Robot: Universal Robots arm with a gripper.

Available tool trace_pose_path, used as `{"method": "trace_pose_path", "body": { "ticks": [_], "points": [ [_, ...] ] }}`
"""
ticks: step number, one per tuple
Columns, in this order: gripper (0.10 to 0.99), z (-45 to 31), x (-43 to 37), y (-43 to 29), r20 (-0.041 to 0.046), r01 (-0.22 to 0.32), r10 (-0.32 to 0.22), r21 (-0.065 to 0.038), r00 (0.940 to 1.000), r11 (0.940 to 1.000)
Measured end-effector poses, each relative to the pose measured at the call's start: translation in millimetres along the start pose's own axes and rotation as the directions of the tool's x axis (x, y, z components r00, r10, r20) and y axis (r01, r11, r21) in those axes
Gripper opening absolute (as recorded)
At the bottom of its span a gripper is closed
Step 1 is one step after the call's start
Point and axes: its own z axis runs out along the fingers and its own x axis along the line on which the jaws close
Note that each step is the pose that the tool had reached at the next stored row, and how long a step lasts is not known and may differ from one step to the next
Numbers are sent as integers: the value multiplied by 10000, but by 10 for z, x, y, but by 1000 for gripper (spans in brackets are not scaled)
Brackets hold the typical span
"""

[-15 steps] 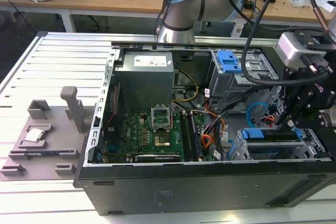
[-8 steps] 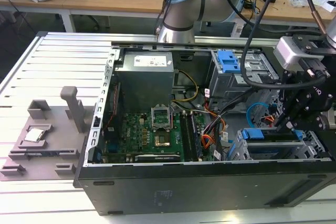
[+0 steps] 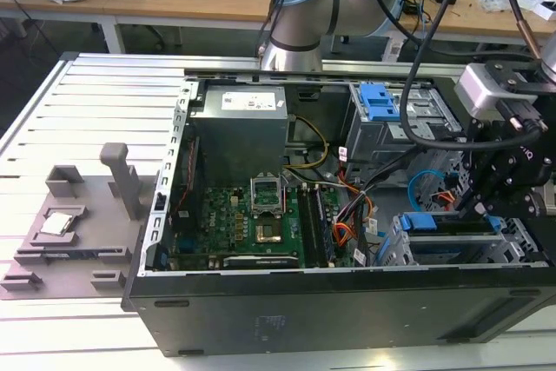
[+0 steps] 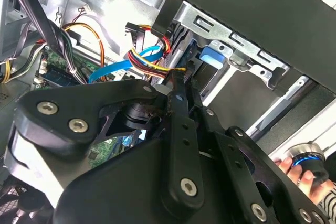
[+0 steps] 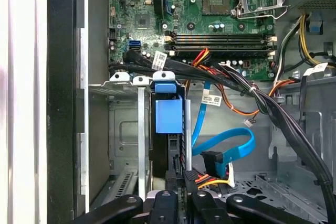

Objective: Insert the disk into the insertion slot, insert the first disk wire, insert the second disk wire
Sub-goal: 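Insert the first disk wire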

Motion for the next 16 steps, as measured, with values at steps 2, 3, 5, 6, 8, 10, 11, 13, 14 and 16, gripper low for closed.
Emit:
{"method": "trace_pose_path", "body": {
  "ticks": [2, 3, 5, 6, 8, 10, 11, 13, 14, 16],
  "points": [
    [165, 2, 0, 0, 4, 0, 0, 0, 10000, 10000],
    [165, 3, 0, 0, 4, 0, 0, 0, 10000, 10000],
    [173, 12, -1, 0, 24, 1, -1, -1, 10000, 10000],
    [173, 11, 0, 0, 21, 1, -1, -1, 10000, 10000],
    [239, 5, 0, 0, 6, 0, 0, 0, 10000, 10000],
    [239, -4, 0, 0, 4, 0, 0, 0, 10000, 10000],
    [239, -31, 0, 2, 5, -1, 1, 0, 10000, 10000],
    [239, -92, -1, 4, 7, 0, 0, 0, 10000, 10000],
    [239, -207, -2, 10, 6, 0, 0, -1, 10000, 10000],
    [239, -353, -8, 17, 6, -1, 1, 0, 10000, 10000]
  ]
}}
